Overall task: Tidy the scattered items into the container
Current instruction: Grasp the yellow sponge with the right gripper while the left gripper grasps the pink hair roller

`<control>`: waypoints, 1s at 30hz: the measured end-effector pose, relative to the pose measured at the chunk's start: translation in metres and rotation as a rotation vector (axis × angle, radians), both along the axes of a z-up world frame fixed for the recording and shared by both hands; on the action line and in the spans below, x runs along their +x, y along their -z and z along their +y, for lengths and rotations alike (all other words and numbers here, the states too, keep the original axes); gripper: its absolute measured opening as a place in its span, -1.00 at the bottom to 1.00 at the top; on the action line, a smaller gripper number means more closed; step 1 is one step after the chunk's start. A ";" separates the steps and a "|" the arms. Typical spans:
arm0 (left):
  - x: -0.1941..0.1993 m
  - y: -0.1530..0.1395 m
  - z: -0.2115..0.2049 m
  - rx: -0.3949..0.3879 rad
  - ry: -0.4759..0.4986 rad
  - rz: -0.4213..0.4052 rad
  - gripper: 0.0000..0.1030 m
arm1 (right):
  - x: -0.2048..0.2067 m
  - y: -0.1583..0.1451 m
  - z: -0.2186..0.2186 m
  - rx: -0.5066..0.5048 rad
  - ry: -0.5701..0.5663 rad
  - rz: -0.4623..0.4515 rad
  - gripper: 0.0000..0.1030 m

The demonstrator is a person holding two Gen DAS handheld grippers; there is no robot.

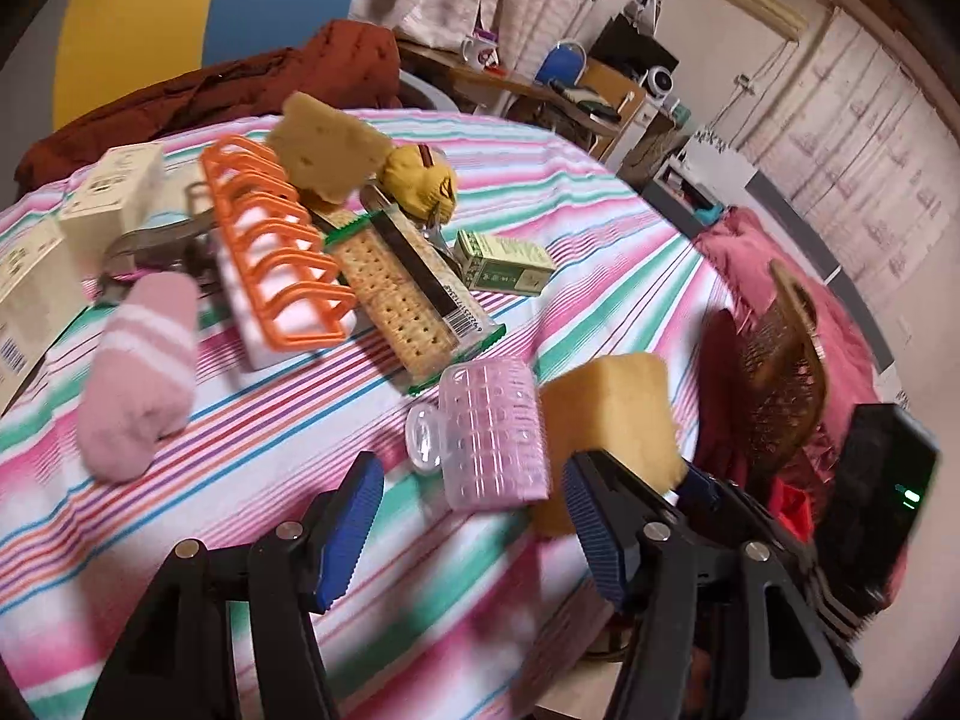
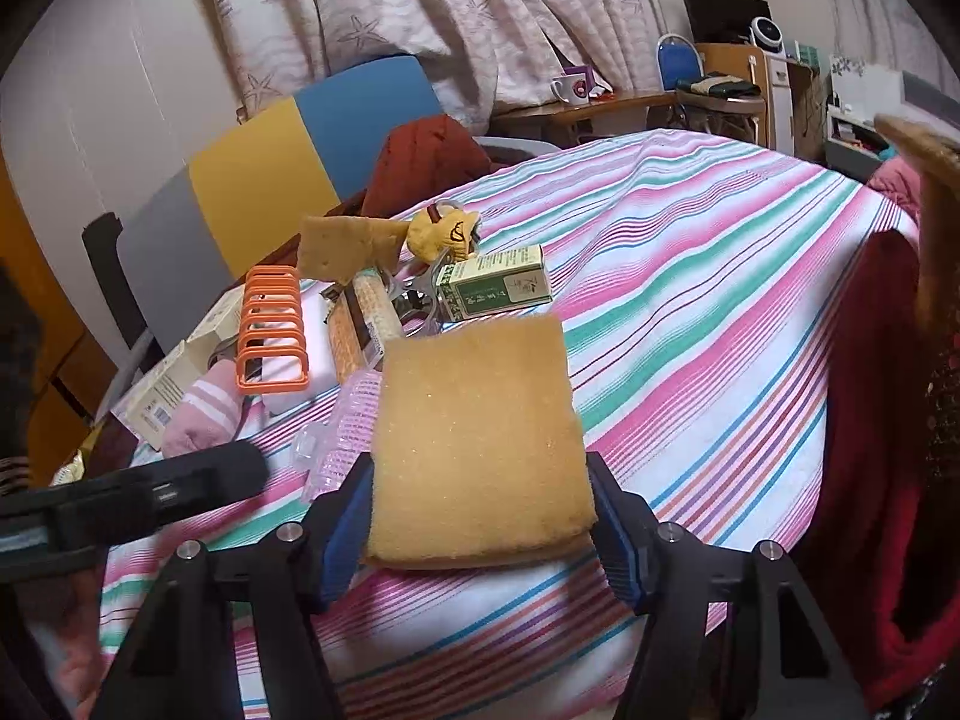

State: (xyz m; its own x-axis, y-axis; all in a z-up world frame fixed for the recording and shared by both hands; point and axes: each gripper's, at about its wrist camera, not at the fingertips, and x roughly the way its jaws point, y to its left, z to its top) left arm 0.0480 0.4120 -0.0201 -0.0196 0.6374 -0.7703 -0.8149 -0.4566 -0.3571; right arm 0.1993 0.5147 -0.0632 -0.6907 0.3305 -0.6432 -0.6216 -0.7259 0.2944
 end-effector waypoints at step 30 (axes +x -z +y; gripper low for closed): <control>-0.039 0.028 -0.045 0.039 -0.087 -0.165 0.05 | -0.004 0.006 -0.007 0.069 -0.026 -0.032 0.30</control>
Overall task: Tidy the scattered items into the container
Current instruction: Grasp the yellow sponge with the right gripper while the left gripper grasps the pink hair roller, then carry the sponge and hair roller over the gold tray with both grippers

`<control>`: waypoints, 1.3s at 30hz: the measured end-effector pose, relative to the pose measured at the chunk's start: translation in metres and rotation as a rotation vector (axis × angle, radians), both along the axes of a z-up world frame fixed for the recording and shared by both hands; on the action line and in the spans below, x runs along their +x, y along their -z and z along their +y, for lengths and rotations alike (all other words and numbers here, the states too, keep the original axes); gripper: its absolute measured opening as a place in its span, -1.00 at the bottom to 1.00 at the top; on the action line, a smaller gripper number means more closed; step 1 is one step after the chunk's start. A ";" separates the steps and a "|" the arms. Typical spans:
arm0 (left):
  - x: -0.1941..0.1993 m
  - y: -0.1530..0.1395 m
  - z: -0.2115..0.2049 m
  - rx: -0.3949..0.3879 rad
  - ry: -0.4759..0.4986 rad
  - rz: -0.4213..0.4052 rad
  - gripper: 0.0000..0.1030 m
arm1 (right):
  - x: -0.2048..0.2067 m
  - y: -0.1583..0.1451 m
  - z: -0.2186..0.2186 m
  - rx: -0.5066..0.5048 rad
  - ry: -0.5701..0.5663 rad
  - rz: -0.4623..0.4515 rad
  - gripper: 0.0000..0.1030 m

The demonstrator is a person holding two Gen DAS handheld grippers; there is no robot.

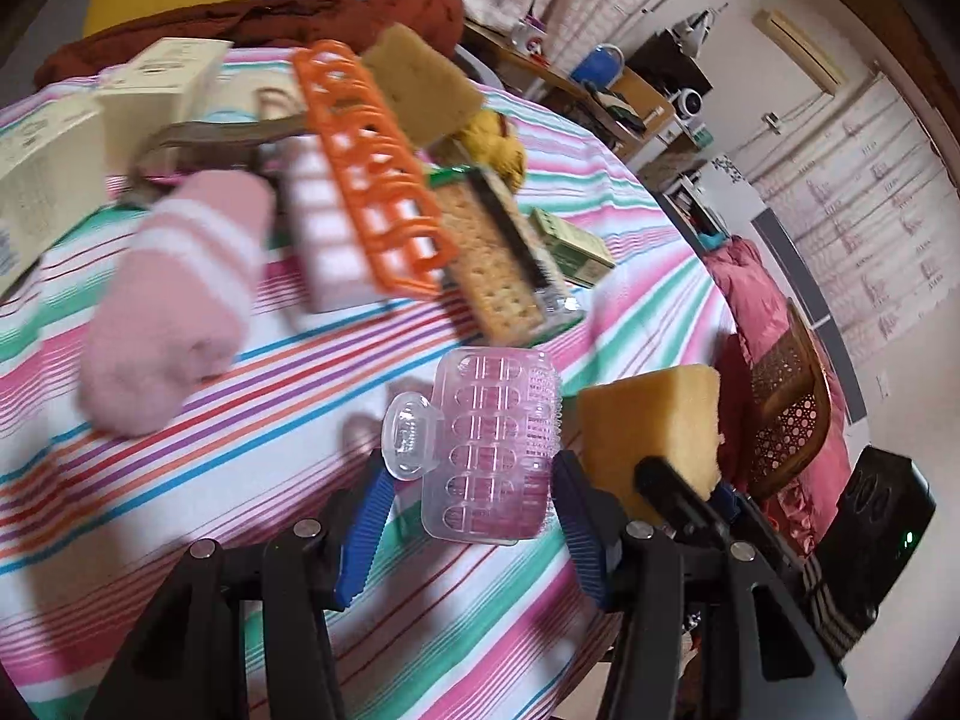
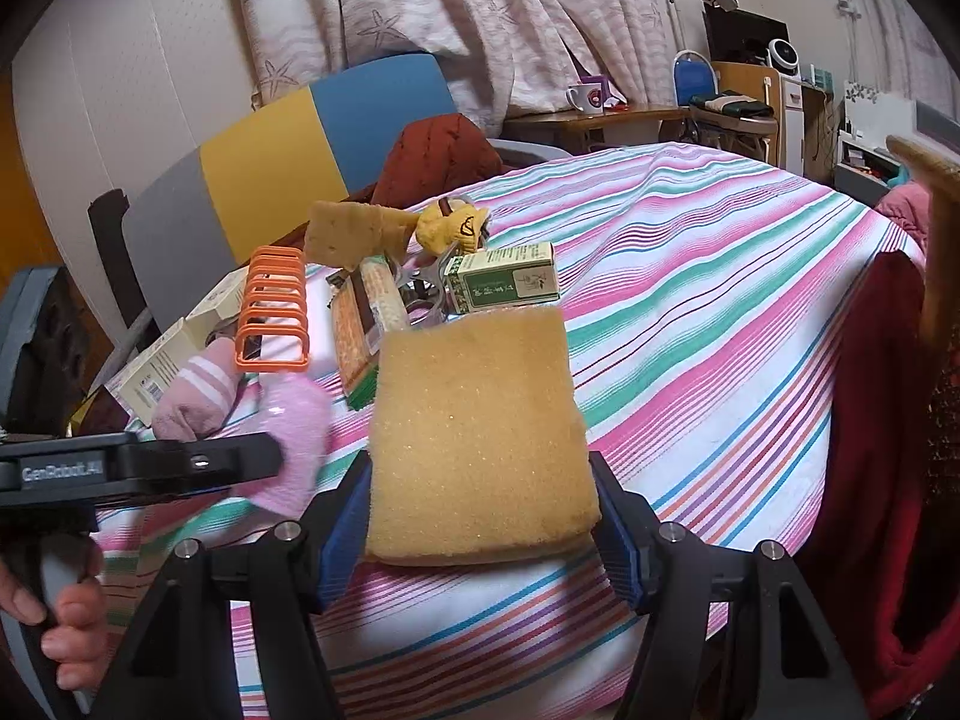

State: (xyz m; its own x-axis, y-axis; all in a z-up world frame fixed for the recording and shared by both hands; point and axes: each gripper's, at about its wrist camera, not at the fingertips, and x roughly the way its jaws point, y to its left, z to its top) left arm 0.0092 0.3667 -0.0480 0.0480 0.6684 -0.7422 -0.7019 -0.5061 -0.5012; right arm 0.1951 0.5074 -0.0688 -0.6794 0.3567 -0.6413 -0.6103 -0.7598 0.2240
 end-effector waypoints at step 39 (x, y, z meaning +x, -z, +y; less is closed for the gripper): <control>-0.004 -0.053 -0.211 0.148 -0.306 0.133 0.05 | -0.097 -0.061 -0.137 -0.140 -0.390 0.041 0.26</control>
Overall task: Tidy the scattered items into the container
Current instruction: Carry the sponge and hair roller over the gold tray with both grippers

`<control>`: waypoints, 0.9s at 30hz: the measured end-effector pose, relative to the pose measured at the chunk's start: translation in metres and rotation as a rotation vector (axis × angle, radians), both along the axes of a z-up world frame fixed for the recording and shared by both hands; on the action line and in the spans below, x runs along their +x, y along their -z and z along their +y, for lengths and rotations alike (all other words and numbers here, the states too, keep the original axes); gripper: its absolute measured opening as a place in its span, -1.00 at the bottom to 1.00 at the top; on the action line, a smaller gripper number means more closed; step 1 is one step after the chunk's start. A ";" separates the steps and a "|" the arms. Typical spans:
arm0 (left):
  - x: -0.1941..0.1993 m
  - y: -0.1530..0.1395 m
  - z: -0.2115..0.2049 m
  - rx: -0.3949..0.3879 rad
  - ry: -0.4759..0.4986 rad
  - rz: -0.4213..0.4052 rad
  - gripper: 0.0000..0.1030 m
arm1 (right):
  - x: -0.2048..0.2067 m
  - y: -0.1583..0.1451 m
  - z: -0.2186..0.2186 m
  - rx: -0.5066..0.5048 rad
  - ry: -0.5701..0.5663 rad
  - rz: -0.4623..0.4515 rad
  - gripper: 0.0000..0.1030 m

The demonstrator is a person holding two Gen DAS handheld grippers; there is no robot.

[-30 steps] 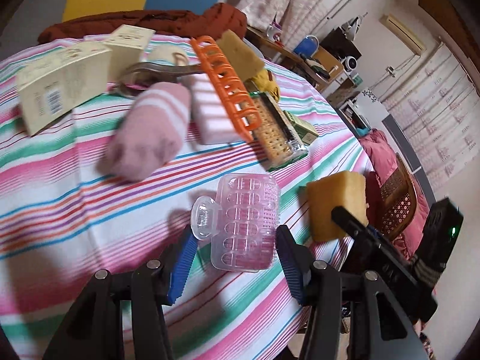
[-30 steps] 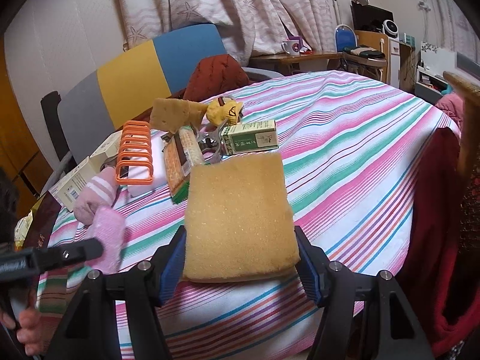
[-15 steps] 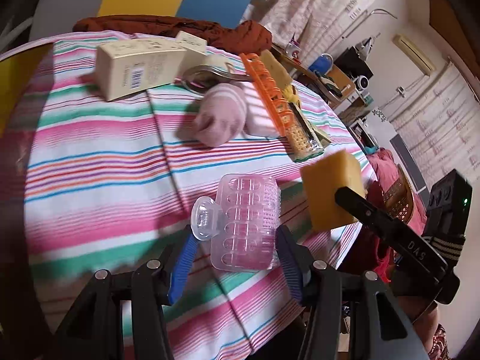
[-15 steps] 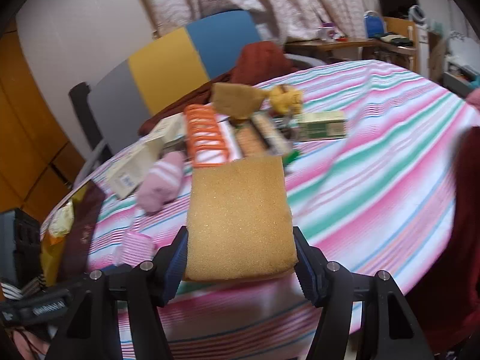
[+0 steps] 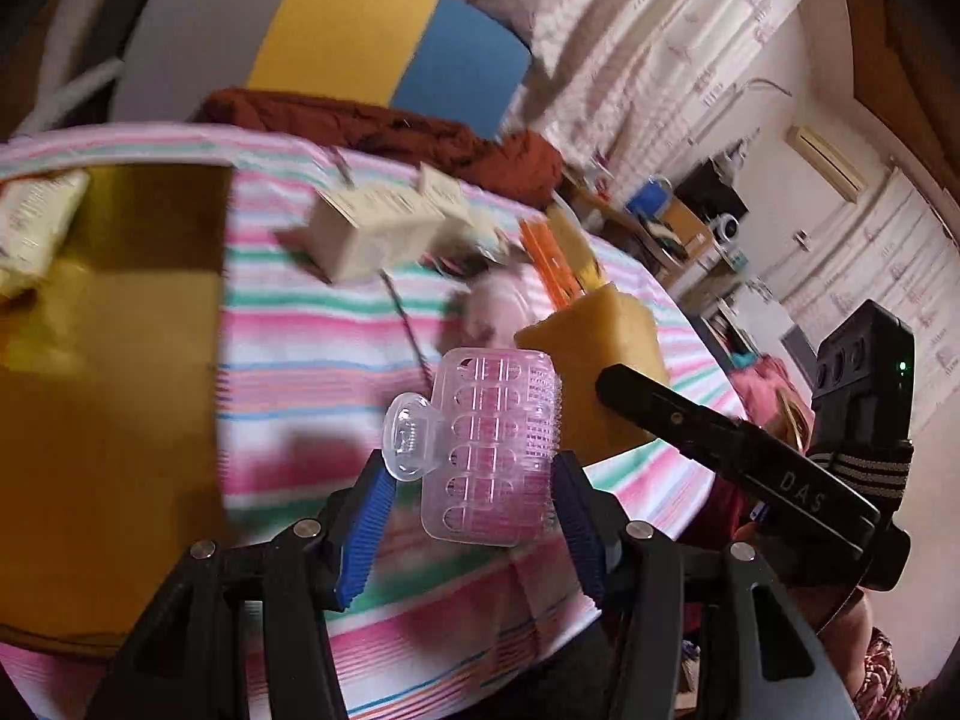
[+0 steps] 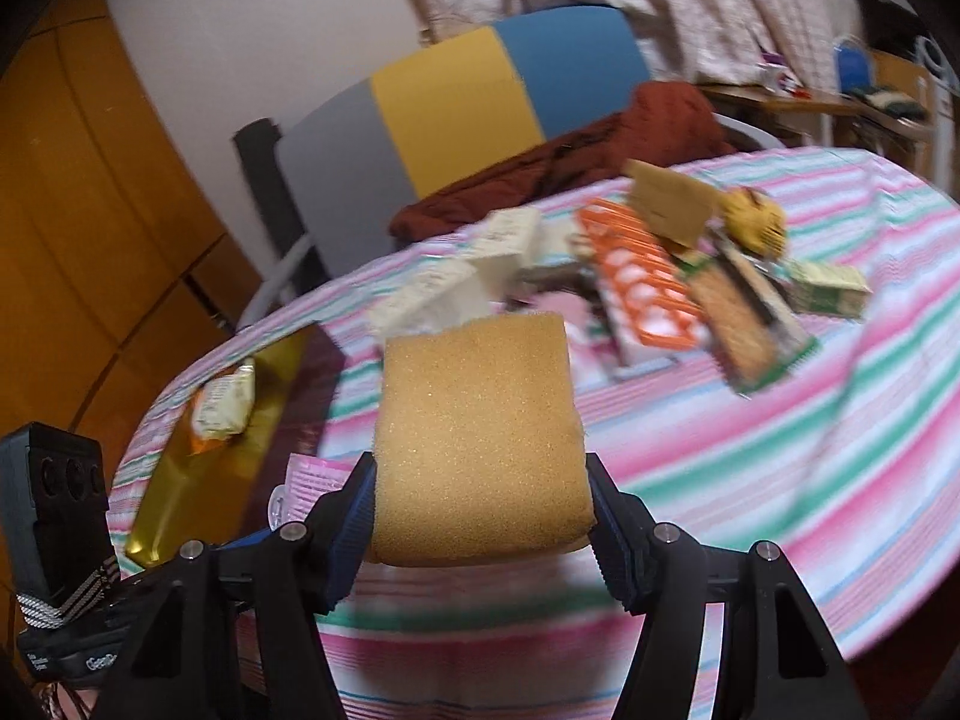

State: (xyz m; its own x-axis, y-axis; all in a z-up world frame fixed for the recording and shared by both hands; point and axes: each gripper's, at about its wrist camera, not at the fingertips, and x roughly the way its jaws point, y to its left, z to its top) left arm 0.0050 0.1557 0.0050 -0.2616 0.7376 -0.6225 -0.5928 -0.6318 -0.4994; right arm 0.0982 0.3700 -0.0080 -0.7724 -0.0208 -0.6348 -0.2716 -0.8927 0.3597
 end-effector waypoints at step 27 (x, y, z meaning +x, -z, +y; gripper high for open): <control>-0.189 0.015 -0.193 -0.197 -0.513 -0.068 0.23 | -0.237 0.018 -0.165 -0.017 -0.281 -0.135 0.38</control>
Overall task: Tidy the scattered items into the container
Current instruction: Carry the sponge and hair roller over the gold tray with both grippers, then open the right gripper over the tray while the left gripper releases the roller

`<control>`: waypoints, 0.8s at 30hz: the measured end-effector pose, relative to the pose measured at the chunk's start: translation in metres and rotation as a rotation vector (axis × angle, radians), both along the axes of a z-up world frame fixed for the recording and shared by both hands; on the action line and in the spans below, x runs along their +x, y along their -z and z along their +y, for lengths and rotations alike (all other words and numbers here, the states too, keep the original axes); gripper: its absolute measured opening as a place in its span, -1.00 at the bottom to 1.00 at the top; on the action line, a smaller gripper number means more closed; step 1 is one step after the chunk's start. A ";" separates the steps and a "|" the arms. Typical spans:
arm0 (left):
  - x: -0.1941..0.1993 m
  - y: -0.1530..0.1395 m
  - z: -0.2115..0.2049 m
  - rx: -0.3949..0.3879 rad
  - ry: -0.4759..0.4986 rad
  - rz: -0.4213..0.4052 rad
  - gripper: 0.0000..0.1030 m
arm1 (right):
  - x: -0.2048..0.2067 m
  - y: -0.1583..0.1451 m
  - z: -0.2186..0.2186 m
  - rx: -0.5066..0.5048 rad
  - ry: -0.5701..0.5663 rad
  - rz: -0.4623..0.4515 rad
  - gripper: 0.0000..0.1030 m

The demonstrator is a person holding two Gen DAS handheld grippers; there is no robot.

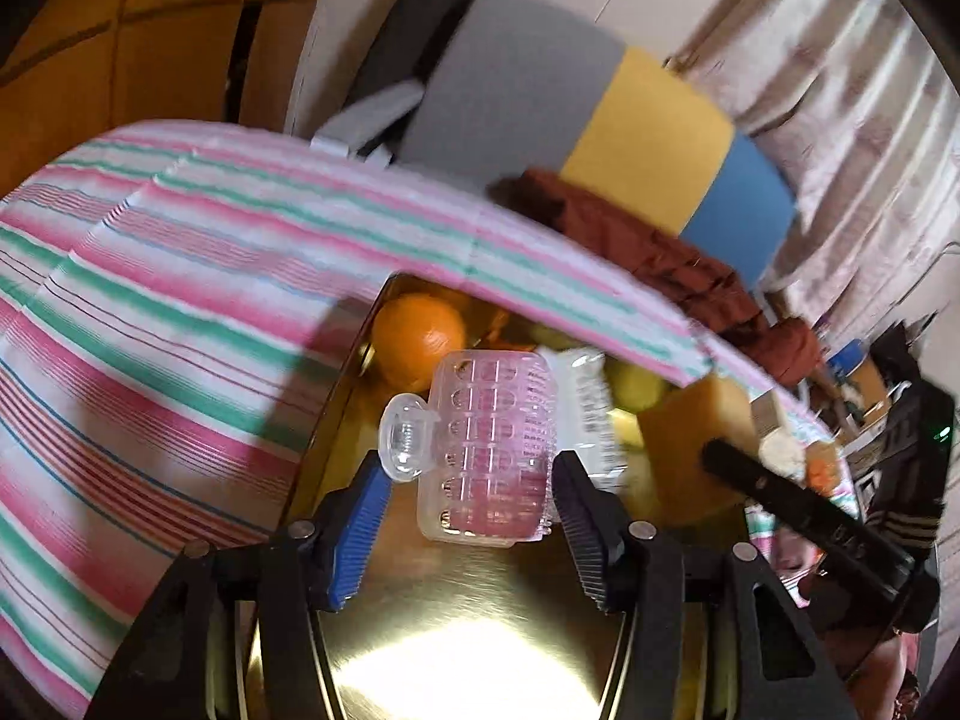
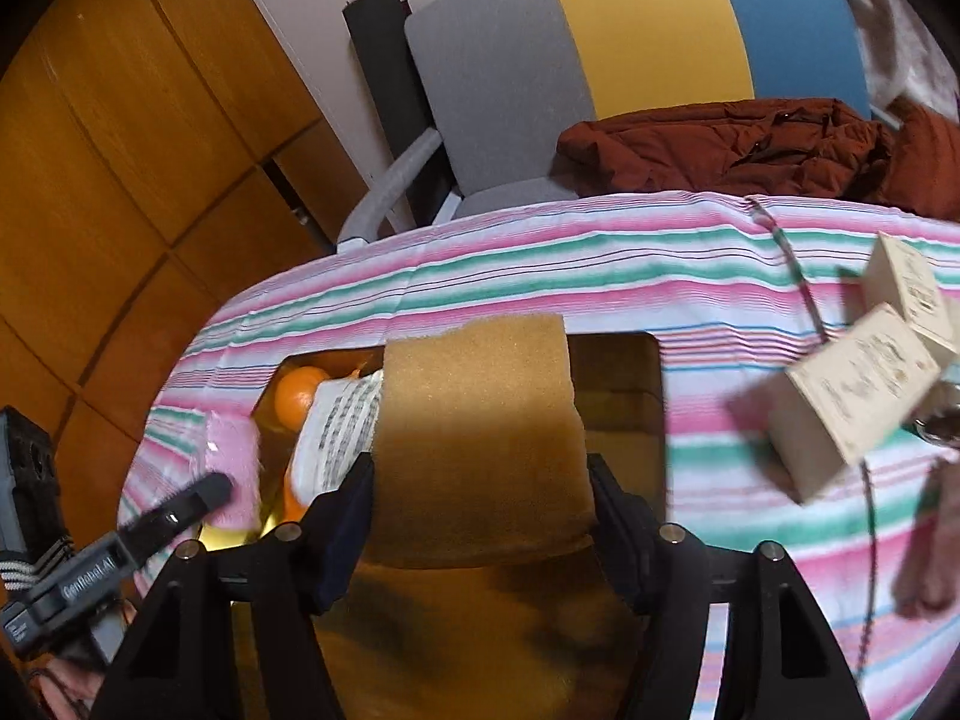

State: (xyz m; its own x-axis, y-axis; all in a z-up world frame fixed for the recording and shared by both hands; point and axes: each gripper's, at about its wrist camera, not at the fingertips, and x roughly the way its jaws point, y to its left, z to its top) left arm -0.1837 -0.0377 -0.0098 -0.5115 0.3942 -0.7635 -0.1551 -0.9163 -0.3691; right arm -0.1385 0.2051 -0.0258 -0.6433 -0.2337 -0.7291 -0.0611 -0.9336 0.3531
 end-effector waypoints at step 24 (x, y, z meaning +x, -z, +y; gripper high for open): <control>0.045 -0.001 -0.012 0.086 -0.112 0.073 0.31 | -0.011 0.017 -0.016 -0.025 -0.047 -0.023 -0.04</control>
